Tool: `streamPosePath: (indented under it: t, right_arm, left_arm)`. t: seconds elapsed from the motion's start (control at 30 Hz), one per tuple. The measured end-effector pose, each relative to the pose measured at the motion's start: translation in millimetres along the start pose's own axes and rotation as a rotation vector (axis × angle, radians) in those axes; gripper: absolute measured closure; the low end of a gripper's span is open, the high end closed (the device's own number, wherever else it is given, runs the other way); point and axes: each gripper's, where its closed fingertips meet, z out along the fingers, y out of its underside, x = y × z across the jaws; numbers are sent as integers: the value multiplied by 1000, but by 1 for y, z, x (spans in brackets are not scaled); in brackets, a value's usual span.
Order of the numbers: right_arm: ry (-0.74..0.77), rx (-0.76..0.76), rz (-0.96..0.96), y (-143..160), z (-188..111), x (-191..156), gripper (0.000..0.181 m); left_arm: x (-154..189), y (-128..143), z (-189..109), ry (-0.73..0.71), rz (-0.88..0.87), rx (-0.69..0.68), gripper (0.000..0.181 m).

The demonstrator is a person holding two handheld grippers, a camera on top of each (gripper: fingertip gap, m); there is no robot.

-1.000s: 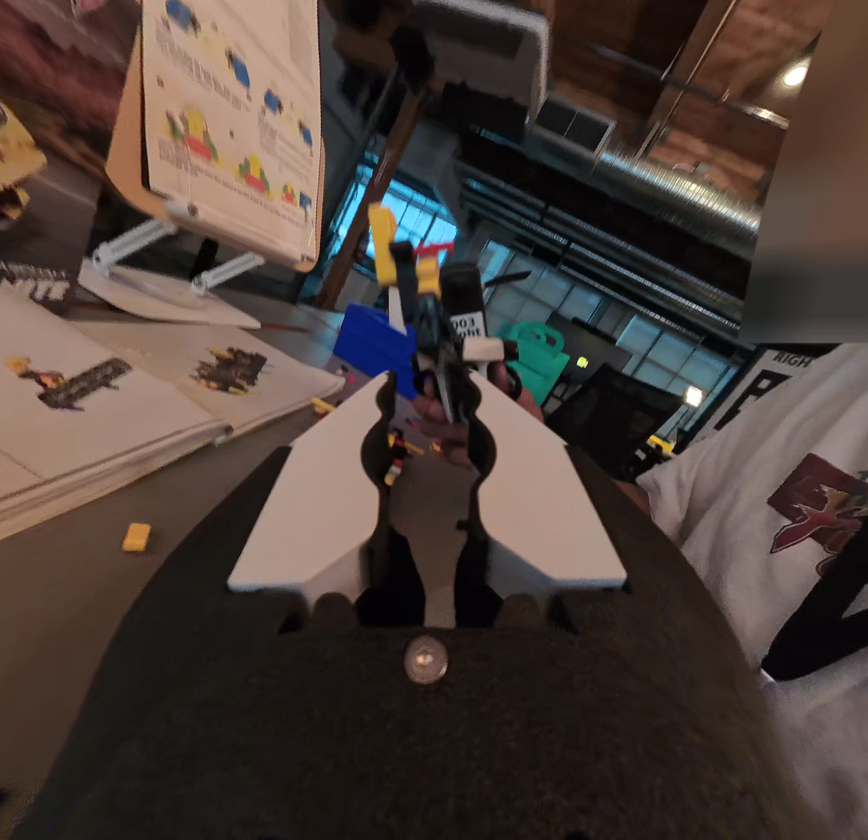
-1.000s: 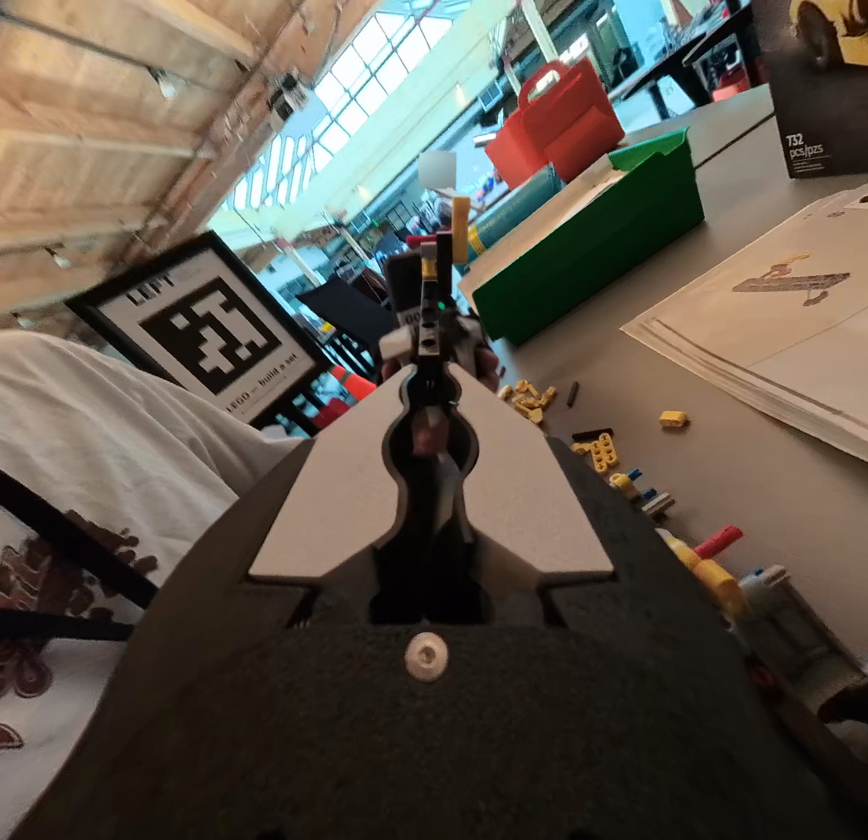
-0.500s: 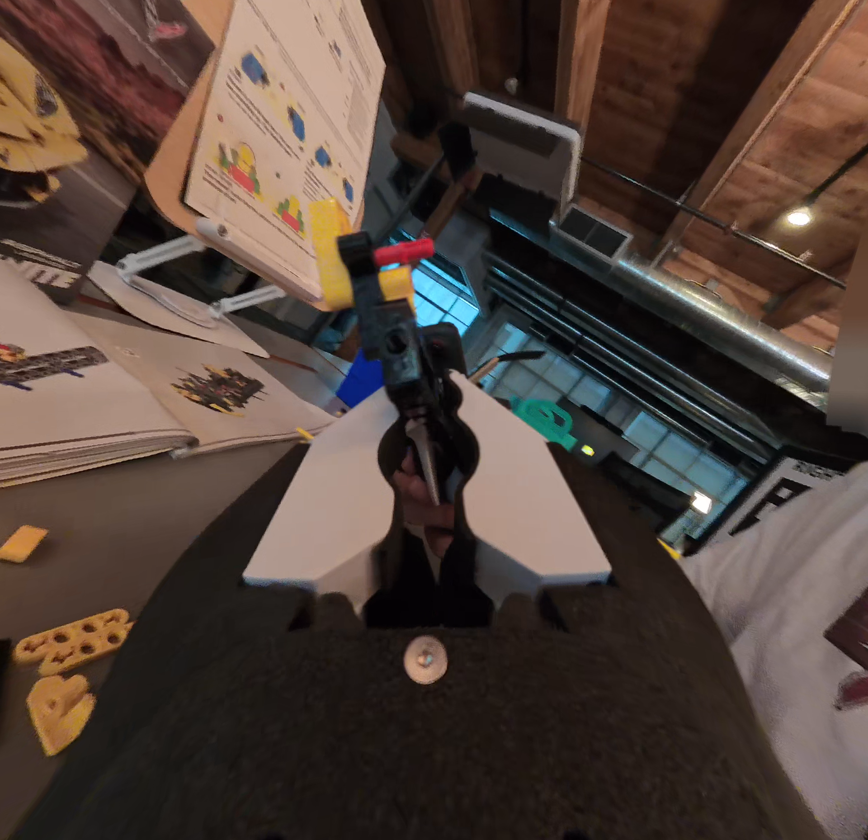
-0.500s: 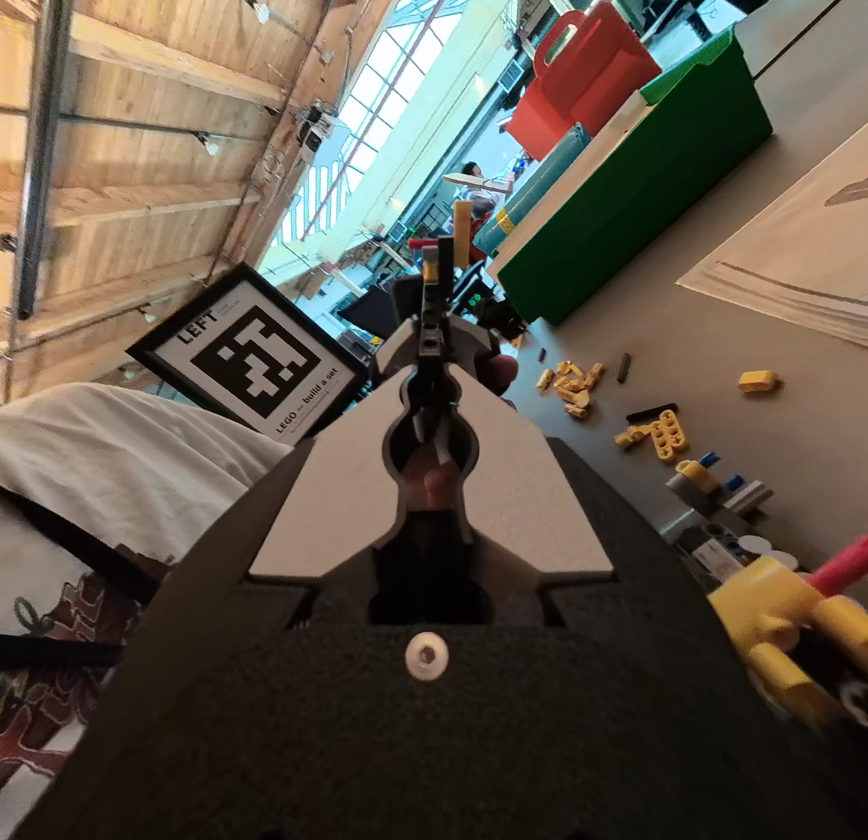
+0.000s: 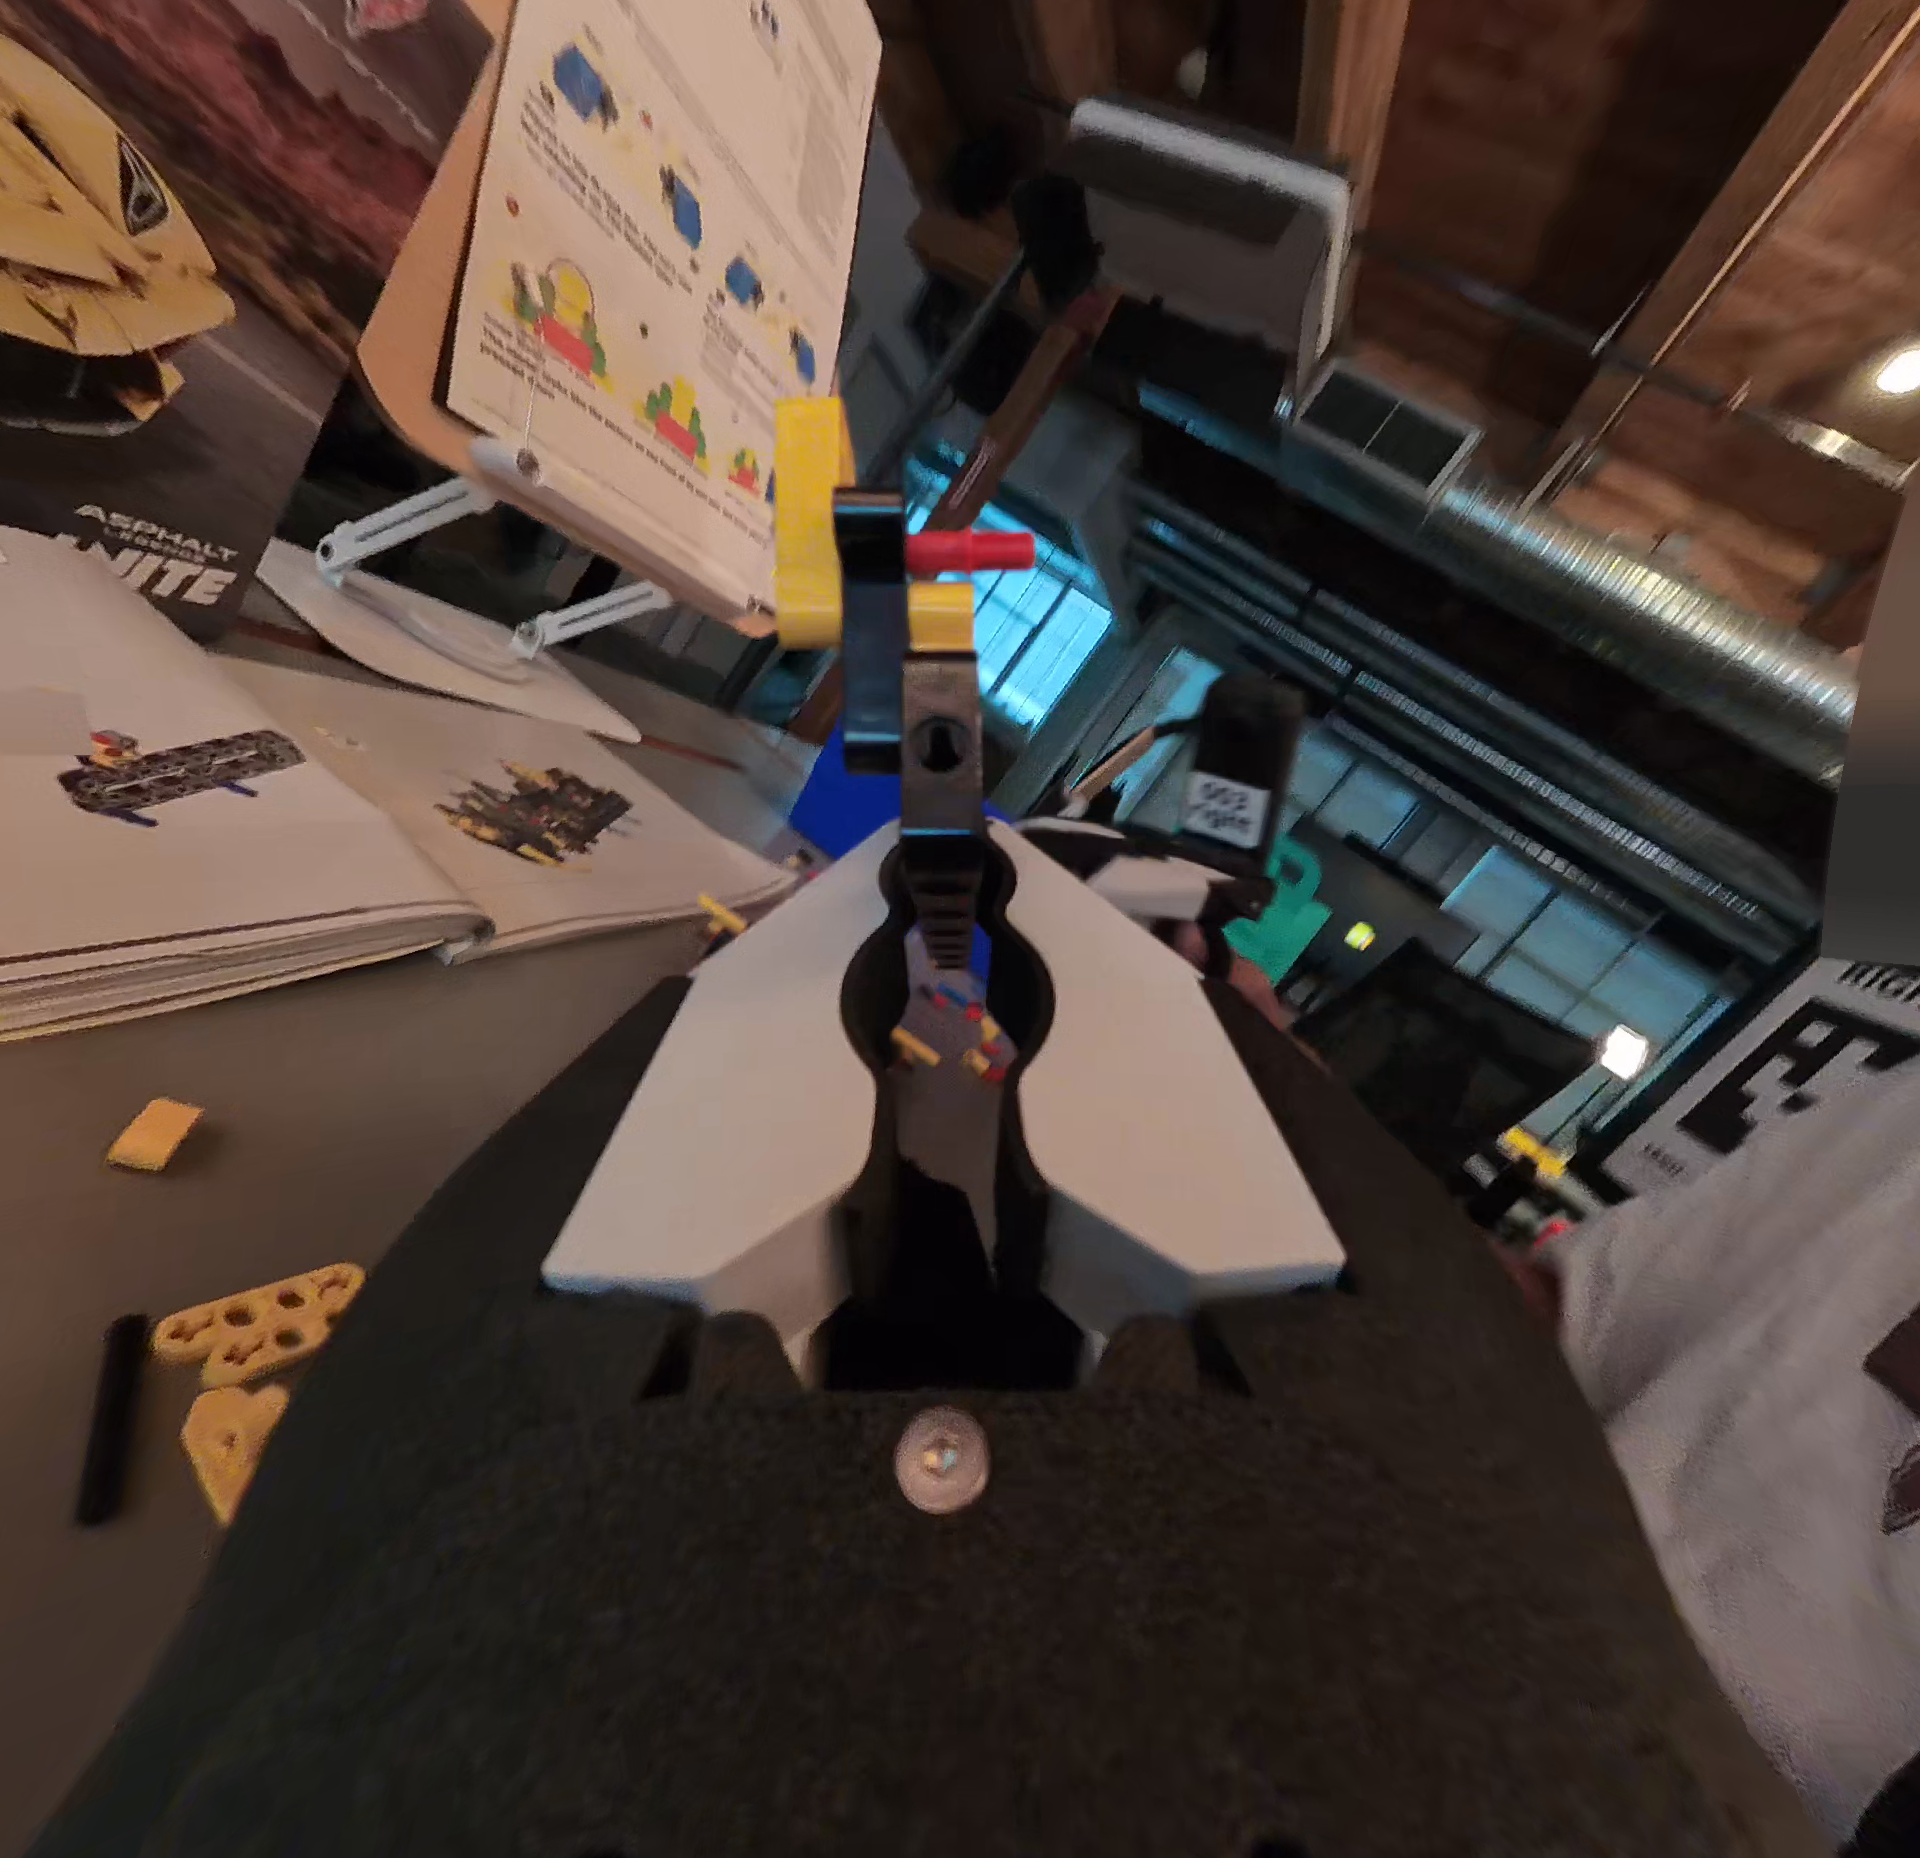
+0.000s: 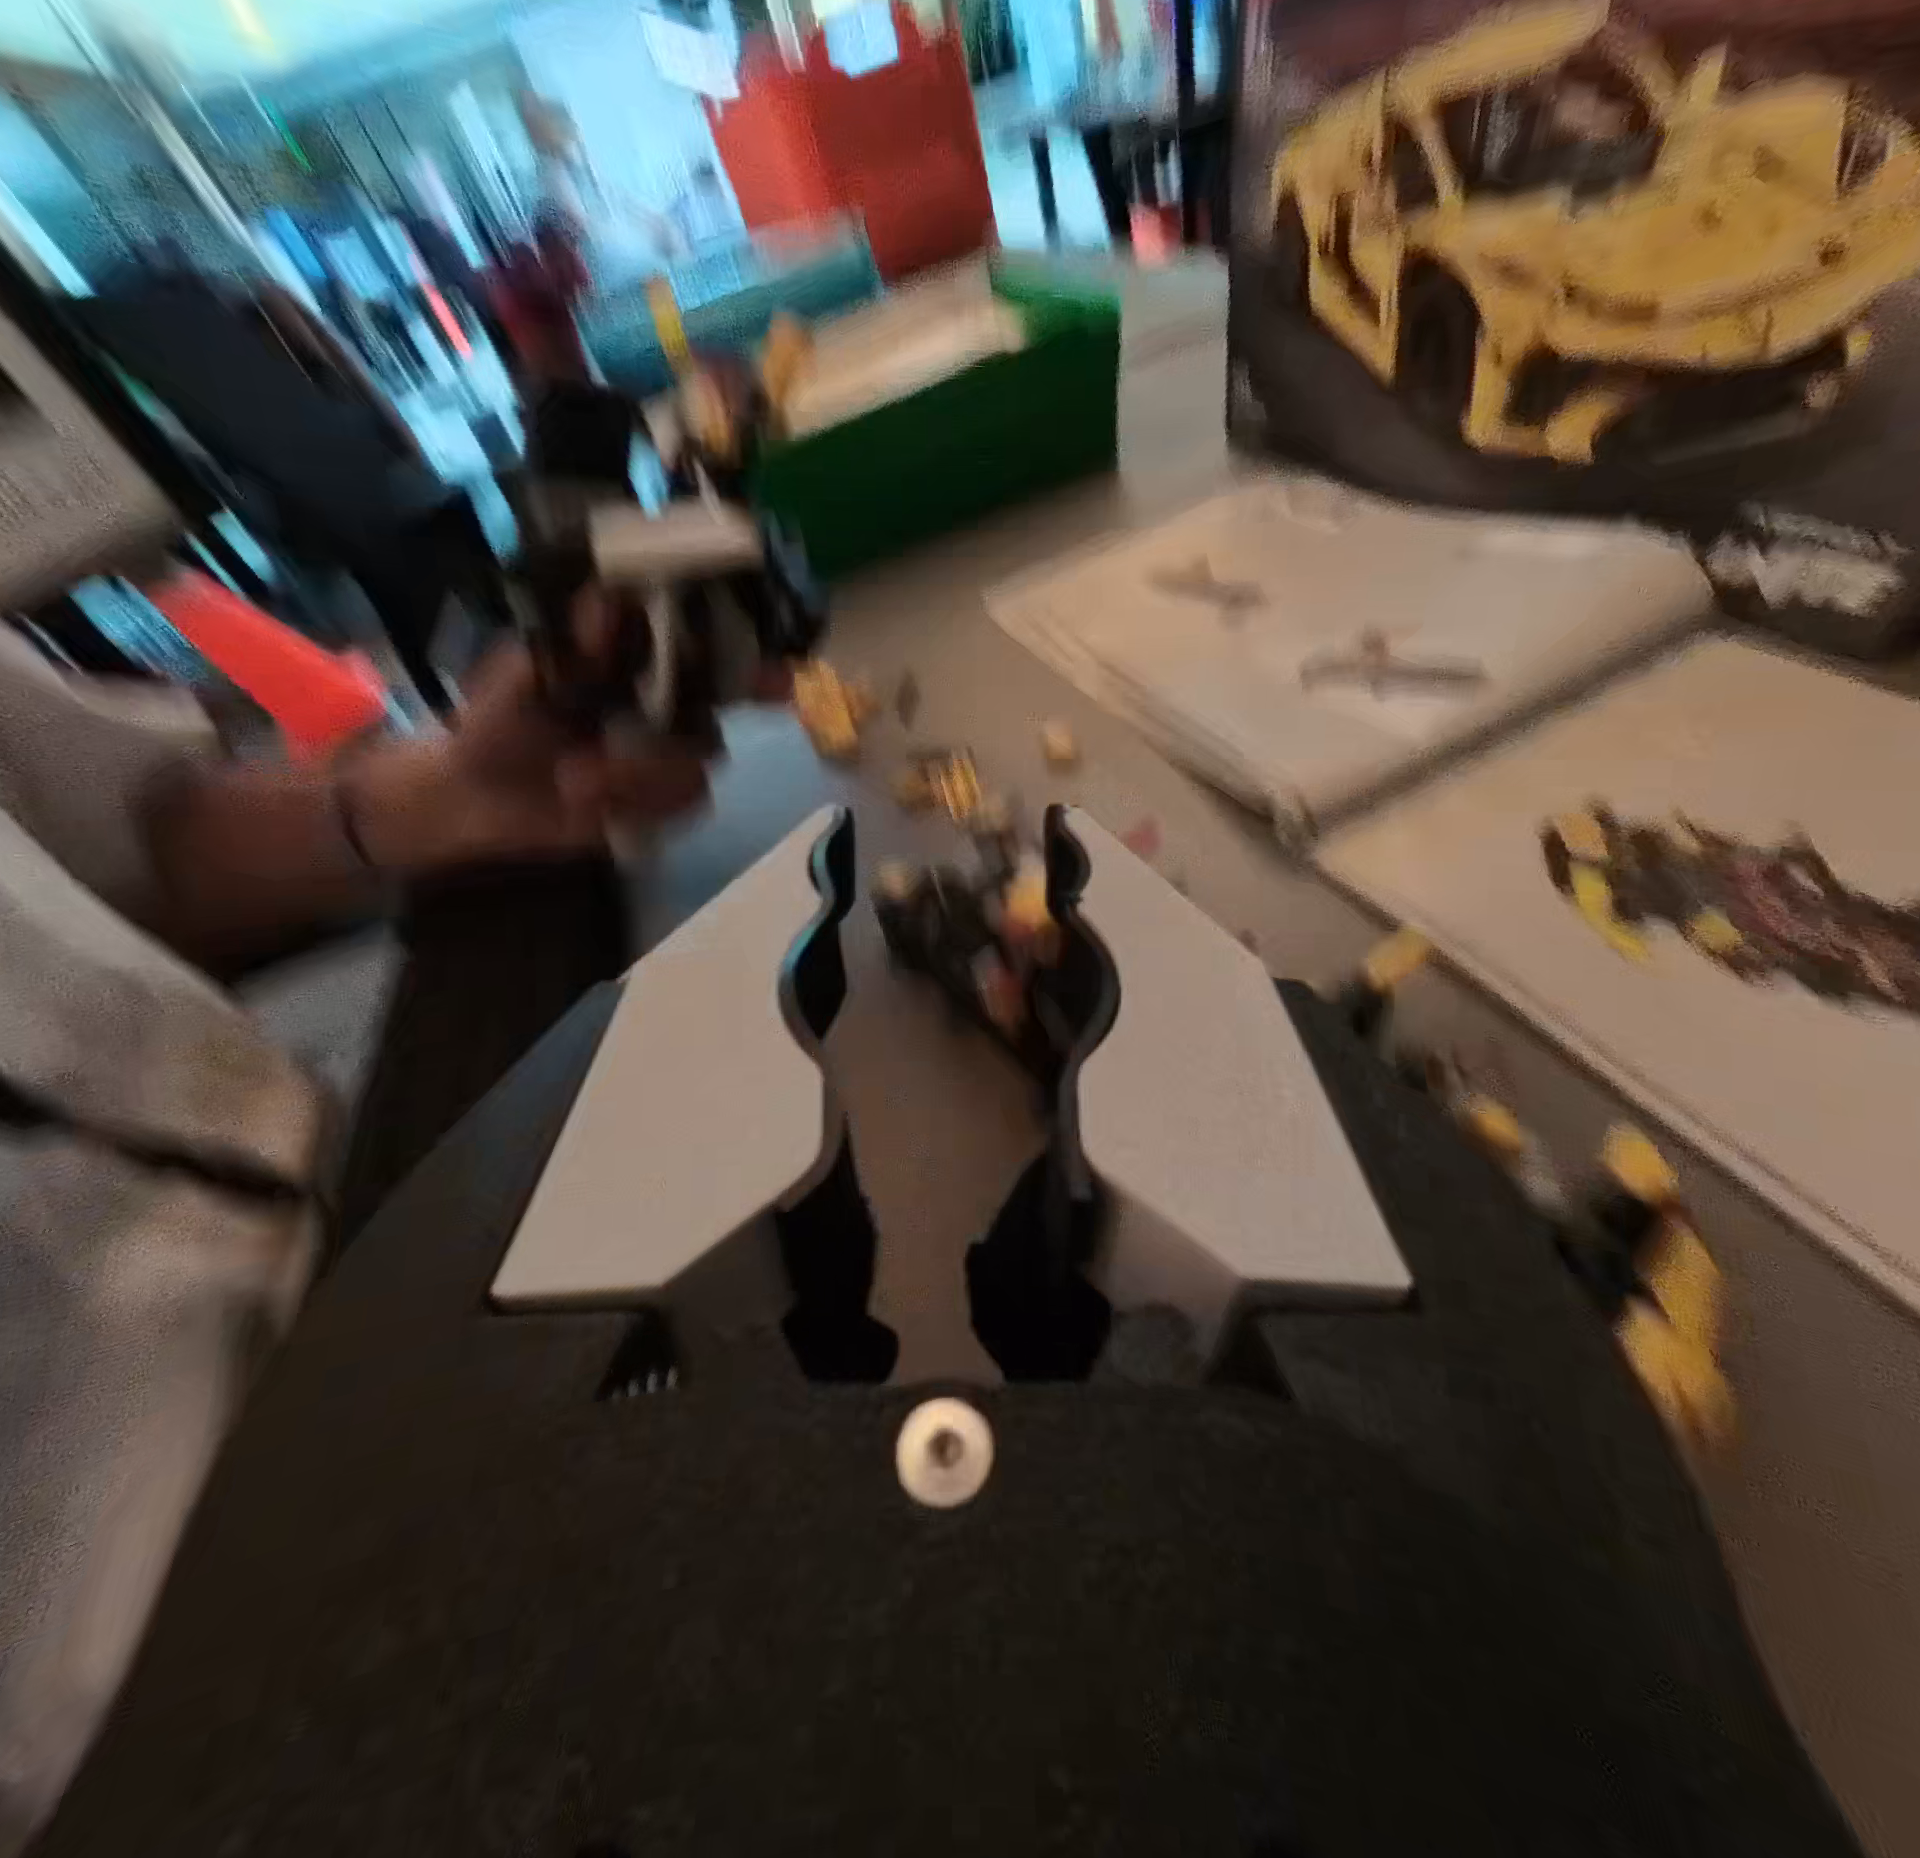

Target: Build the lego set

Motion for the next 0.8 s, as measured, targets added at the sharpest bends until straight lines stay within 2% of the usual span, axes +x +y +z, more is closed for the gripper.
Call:
streamPosePath:
  t: [0.1,0.17,0.27,0.33,0.43,0.63,0.8]
  right_arm:
    - [6,-314,-111,74,-24,-16,143]
    - [-17,-422,-125,109,-30,-31,145]
    - [11,-546,-72,145,-35,-32,147]
    - [-25,-530,4,146,-33,-37,154]
    - [4,-487,40,137,-32,-33,155]
    - [216,-483,225,125,-32,-22,158]
    - [351,-451,221,121,-34,-30,158]
  left_arm:
    - [3,15,7,-6,54,-91,173]
    - [6,22,10,3,71,-122,173]
    - [10,28,12,25,70,-152,173]
    - [13,31,12,34,87,-166,173]
    - [18,37,14,53,111,-196,173]
    - [20,43,16,64,121,-221,173]
    - [17,39,15,60,80,-204,173]
